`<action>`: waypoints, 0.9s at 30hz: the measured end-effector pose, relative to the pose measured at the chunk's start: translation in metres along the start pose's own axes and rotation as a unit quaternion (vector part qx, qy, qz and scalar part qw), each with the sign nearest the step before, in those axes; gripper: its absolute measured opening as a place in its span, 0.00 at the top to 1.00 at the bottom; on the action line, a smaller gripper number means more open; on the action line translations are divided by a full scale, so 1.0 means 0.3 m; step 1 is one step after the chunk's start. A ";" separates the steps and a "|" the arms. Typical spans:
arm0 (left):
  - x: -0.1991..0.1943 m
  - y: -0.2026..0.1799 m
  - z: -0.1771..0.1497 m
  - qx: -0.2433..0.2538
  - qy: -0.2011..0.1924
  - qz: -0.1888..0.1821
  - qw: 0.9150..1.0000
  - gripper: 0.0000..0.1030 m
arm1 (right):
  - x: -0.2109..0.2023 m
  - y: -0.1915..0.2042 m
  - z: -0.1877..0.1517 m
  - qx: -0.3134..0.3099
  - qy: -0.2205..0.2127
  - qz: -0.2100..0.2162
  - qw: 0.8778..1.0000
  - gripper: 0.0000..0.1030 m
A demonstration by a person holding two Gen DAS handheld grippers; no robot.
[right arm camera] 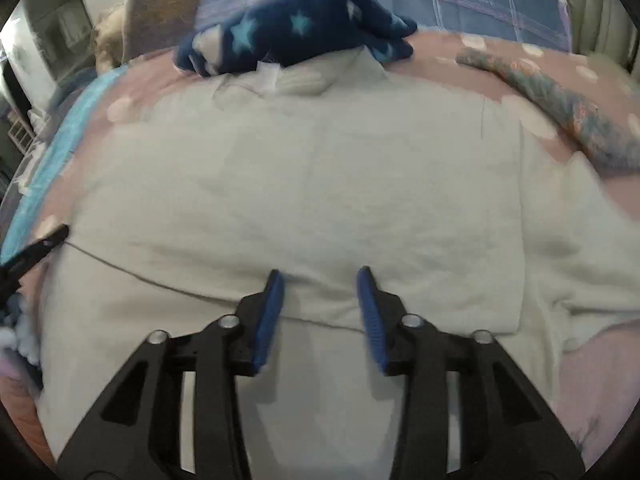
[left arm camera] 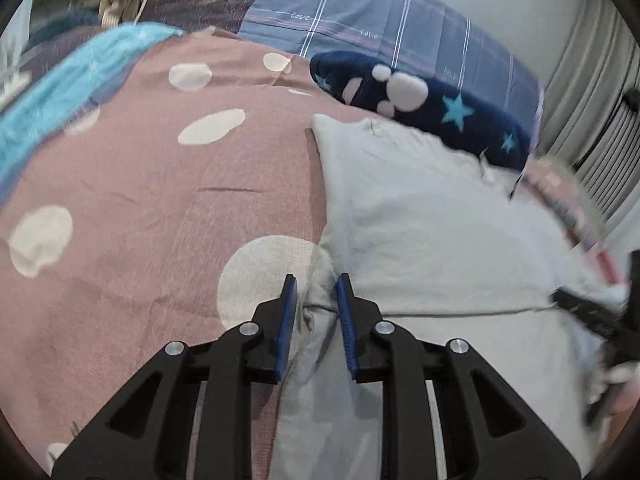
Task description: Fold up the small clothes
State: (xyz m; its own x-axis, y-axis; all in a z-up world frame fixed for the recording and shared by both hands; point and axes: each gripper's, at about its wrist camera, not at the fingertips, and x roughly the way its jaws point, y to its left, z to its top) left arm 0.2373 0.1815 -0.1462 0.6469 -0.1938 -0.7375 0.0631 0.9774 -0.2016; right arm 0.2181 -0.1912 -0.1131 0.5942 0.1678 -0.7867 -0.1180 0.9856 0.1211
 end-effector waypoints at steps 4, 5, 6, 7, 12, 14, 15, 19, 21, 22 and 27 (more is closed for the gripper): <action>-0.011 -0.061 0.000 0.051 -0.007 0.071 0.996 0.69 | -0.047 0.001 0.004 0.031 0.002 0.010 0.999 0.59; -0.021 -0.064 0.001 0.054 -0.012 0.078 0.995 0.70 | -0.091 -0.027 0.000 0.048 -0.013 0.021 0.999 0.59; -0.040 -0.067 0.005 0.055 -0.023 0.093 0.994 0.70 | -0.134 -0.063 -0.007 0.058 -0.028 0.022 0.998 0.59; -0.062 -0.071 0.007 0.056 -0.034 0.108 0.992 0.70 | -0.175 -0.104 -0.006 0.066 -0.043 0.021 0.997 0.59; -0.159 -0.173 0.039 0.054 -0.064 0.086 0.993 0.70 | -0.458 -0.462 -0.075 0.152 -0.118 -0.030 0.981 0.54; -0.168 -0.291 0.050 0.092 -0.067 0.069 0.991 0.70 | -0.562 -0.624 -0.127 0.205 -0.137 -0.072 0.966 0.54; -0.162 -0.370 0.052 0.117 -0.067 0.057 0.989 0.70 | -0.627 -0.724 -0.169 0.244 -0.147 -0.098 0.954 0.53; -0.097 -0.615 0.038 0.179 -0.058 0.012 0.982 0.64 | -0.840 -1.014 -0.351 0.363 -0.191 -0.144 0.900 0.49; -0.046 -0.730 0.026 0.197 -0.048 -0.011 0.979 0.64 | -0.908 -1.112 -0.435 0.405 -0.203 -0.162 0.877 0.48; -0.026 -0.768 0.020 0.201 -0.043 -0.018 0.978 0.64 | -0.926 -1.144 -0.468 0.420 -0.206 -0.166 0.868 0.47; 0.121 -0.935 -0.031 0.220 -0.005 -0.030 0.975 0.64 | -0.912 -1.209 -0.551 0.452 -0.204 -0.148 0.856 0.43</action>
State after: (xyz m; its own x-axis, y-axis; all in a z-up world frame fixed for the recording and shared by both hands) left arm 0.2361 -0.1005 -0.1224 0.6387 -0.2534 -0.7266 0.4197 0.9061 0.0529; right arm -0.0332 -0.5978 -0.0420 0.7417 -0.2803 -0.6094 0.6395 0.5695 0.5164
